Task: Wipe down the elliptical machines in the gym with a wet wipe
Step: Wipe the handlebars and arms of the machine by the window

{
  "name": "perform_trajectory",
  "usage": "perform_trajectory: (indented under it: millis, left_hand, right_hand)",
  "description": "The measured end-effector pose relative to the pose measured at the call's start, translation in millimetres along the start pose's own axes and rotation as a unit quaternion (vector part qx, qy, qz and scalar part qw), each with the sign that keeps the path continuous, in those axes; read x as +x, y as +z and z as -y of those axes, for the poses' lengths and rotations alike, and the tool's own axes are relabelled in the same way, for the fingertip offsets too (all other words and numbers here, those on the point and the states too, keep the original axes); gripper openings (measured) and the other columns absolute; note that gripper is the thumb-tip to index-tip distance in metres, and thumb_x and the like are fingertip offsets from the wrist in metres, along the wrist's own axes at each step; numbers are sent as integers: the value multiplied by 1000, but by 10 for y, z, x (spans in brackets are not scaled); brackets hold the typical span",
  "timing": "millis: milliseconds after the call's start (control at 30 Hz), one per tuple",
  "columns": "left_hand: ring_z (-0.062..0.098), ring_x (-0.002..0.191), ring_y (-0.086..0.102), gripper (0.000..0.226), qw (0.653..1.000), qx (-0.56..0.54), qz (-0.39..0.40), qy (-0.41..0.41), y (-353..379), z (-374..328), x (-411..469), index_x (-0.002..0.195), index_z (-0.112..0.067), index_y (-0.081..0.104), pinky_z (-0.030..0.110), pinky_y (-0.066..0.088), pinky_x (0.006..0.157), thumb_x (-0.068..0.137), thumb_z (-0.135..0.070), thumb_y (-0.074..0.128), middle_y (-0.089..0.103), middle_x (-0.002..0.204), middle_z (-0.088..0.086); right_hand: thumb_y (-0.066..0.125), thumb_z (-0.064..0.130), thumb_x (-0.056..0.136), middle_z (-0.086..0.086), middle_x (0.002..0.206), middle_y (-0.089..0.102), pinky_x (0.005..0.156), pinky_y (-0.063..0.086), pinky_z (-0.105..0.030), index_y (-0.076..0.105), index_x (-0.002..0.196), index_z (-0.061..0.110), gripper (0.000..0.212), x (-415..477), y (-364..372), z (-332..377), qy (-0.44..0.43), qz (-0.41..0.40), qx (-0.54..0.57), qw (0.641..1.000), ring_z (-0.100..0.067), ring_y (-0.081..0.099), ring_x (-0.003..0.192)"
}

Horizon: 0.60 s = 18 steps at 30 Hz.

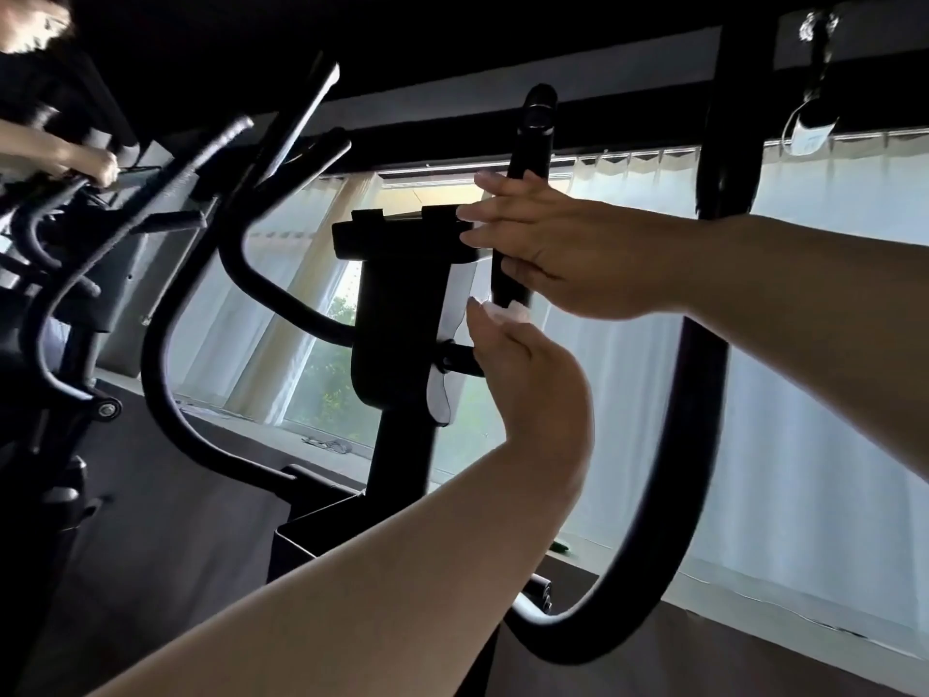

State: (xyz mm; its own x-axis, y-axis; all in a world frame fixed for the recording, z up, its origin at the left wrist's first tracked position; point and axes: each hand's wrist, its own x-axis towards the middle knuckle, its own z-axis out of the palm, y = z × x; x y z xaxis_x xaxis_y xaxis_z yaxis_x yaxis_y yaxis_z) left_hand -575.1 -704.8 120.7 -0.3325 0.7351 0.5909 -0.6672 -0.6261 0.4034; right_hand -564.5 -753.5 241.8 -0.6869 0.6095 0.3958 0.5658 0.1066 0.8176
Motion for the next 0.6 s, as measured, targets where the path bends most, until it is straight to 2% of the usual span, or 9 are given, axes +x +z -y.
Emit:
perform_trajectory:
  millis: [67,167,267,333,367,400,500,533,600]
  left_hand:
    - [20,134,49,45,998,35,-13,53,2,-15,50,154,-11,35,14,30,106,110,-19,28,51,144,8]
    - [3,115,50,46,993,84,-6,86,-34,-70,102,157,-18,32,-10,22,87,111,-18,29,52,128,-11]
    - [-14,102,53,43,986,94,3,138,-94,-40,112,152,-29,37,-6,28,88,111,-16,30,53,110,-23]
    - [-23,81,49,41,982,107,-1,159,-122,6,88,116,-48,43,-2,34,82,110,-10,31,42,87,-25]
    - [-23,75,47,43,980,114,1,162,-123,26,74,99,-49,37,-1,35,80,110,-8,31,34,82,-25]
    - [-21,73,46,44,980,116,6,161,-124,43,76,92,-48,33,0,36,79,110,-8,31,32,82,-24]
    - [-9,79,49,32,984,96,26,147,-123,-15,169,109,-38,49,9,41,86,111,-13,29,42,91,-18]
    - [-4,89,54,32,984,90,30,152,-117,-51,225,126,-26,55,14,42,92,111,-14,29,51,99,-12]
    - [1,125,50,42,978,104,35,179,-126,-183,295,153,-11,40,12,35,107,112,-16,30,55,138,-3]
  right_hand:
    - [36,19,110,5,168,17,118,-12,-16,31,157,18,48,0,-11,0,8,0,17,1000,-7,-7,155]
    - [37,16,109,9,169,10,116,-10,-10,27,159,20,51,-21,-28,-3,34,-19,70,997,0,-8,153]
    - [36,20,110,11,170,5,125,-1,-28,24,160,21,51,-59,-6,-16,65,-30,98,993,3,-10,151]
    - [35,21,111,10,170,2,127,1,-33,24,161,20,51,-56,22,-12,65,-27,93,993,3,-12,151]
    - [35,21,111,10,170,2,125,0,-28,24,160,20,51,-52,25,-10,63,-26,96,993,2,-12,151]
    - [35,19,111,10,170,3,121,-2,-20,25,160,21,50,-50,20,-11,63,-24,103,992,1,-12,152]
    - [34,17,111,13,169,9,107,-5,0,30,159,24,48,-57,2,-30,66,-32,147,986,4,-8,151]
    - [34,16,111,15,168,11,106,-4,1,32,158,25,48,-62,5,-41,70,-41,169,982,6,-6,150]
    - [33,14,111,16,168,11,109,-2,-2,31,158,26,49,-60,29,-35,76,-62,200,975,8,-5,150]
